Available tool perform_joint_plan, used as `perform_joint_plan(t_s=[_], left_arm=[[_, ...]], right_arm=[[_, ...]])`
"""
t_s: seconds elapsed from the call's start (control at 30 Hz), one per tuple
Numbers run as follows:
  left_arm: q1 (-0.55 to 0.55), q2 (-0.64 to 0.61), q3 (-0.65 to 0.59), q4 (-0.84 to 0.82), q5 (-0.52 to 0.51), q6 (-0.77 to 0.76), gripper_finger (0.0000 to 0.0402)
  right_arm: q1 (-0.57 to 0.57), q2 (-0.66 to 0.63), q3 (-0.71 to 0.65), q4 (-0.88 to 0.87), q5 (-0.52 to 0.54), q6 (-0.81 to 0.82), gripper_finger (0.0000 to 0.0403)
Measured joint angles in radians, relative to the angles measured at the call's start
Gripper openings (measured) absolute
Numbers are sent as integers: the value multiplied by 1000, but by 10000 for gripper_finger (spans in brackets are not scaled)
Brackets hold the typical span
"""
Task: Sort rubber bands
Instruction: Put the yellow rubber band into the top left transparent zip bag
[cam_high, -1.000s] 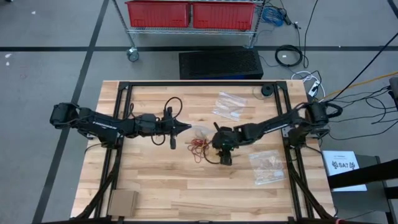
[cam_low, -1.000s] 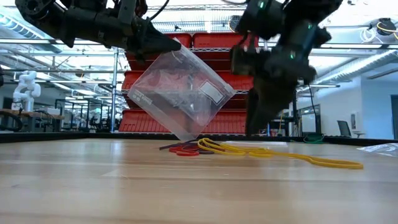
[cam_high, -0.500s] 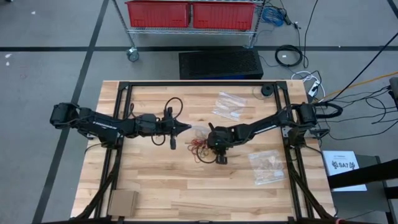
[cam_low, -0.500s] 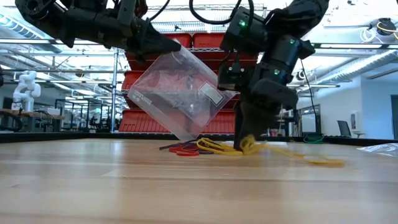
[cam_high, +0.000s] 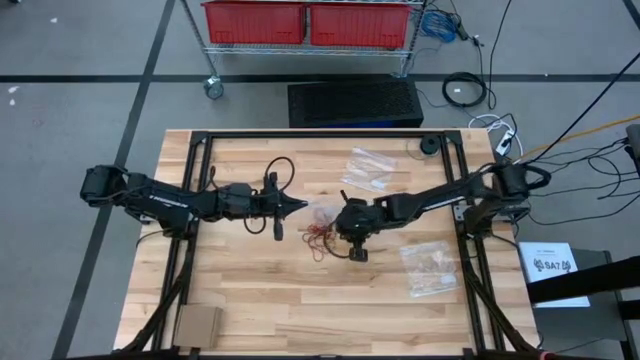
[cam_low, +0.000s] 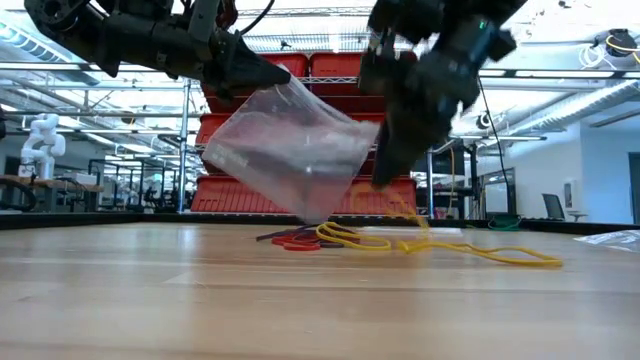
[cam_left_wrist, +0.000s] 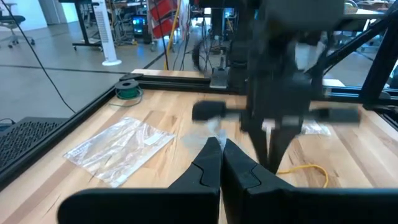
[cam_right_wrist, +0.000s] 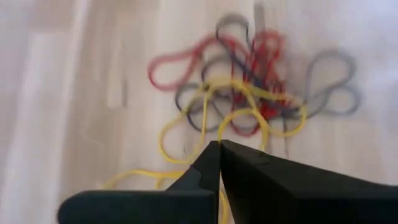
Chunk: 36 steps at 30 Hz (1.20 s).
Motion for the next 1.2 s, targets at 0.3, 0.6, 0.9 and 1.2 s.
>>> perform_joint_plan(t_s=[0.3,0.6,0.9,1.2], left_arm=[[0,0,0,1,0,-1,0],[0,0,0,0,0,-7,0],[-2,0,0,-7,38,-35,0],[-2,0,0,39,112,-58,0]], right_arm=[[2,-179,0,-37,22,16,0],[28,-316,0,-18,20,27,0],[27,-389,66,47,34,-52,0],[26,-387,200,18,48,-221,0]])
